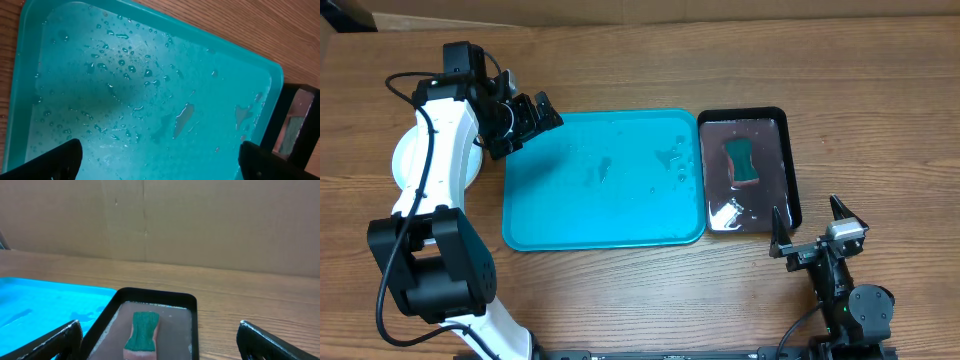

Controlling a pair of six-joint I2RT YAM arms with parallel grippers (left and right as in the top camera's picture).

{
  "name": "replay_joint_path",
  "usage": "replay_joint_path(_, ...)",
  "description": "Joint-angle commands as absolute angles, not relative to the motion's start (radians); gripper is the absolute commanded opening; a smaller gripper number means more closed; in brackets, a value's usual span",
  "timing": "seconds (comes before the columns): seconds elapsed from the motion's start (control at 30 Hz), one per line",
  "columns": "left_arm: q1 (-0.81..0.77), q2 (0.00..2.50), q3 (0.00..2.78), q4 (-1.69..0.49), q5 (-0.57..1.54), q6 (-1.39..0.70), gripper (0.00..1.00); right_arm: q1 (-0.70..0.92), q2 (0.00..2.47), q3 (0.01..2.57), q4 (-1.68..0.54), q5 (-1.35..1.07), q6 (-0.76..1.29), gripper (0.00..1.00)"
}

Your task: Clean dirty plates on tray and stack at the side

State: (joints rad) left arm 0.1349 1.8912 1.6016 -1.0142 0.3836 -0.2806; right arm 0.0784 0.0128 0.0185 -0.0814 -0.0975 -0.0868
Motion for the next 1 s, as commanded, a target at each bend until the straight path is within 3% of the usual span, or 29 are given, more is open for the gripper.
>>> replay_joint_path(0.0,0.124,1.773,1.622,-1.014,0.352,-0.262,1.00,0.072,0.003,0.008,-0.076,-0.098,-0.094,1.00)
replay_joint_path(0.5,0.117,1.113,1.563,-1.053,0.301,-0.258,1.00,0.072,0.003,0.008,-0.076,-0.098,-0.094,1.00)
replay_joint_path(0.97,0.117,0.633,0.981,-1.023,0.228,-0.247,1.00,0.072,0.003,0.008,-0.076,-0.098,-0.094,1.00)
